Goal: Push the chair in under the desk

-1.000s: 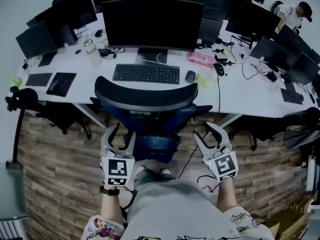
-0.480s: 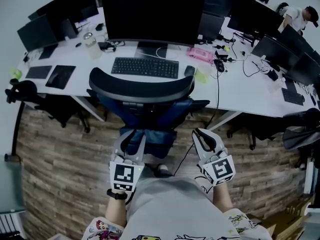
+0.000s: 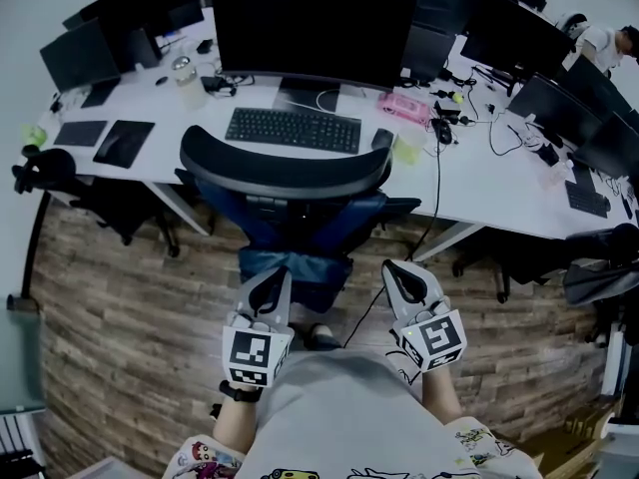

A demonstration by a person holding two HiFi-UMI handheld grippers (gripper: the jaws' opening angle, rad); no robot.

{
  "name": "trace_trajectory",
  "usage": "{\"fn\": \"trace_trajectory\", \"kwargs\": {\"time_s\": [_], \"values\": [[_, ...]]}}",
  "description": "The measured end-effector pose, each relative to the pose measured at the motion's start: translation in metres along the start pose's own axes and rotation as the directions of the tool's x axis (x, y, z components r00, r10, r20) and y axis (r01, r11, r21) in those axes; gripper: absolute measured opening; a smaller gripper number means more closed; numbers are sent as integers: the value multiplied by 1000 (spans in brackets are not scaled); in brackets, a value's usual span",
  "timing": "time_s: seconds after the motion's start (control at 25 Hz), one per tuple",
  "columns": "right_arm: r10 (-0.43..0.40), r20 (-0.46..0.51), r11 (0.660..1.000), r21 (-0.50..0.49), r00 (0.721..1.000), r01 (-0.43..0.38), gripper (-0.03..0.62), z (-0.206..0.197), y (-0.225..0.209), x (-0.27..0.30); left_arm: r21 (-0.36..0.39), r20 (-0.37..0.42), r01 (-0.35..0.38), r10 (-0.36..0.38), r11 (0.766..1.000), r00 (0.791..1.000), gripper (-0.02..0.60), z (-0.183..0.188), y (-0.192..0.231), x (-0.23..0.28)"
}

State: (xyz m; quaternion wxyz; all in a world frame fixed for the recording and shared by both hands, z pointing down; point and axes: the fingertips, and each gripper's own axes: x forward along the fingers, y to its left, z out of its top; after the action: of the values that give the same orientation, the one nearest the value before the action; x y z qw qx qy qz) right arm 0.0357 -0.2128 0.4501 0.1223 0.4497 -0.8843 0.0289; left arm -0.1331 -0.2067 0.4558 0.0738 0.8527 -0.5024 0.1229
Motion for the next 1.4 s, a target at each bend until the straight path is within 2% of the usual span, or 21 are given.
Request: {"fn": "trace_trajectory", "kwargs": {"time_s": [0.24,1.4], "values": [[0,-6,1000,2,1000,0,0,-3,0,1,9,-39,-15,15,1000,999,11,-8,2,-2],[-33,37,999,40,999,32,0,2,-10,-3,9,-23,-56,56,998,998,9,-6,10,-9]]}}
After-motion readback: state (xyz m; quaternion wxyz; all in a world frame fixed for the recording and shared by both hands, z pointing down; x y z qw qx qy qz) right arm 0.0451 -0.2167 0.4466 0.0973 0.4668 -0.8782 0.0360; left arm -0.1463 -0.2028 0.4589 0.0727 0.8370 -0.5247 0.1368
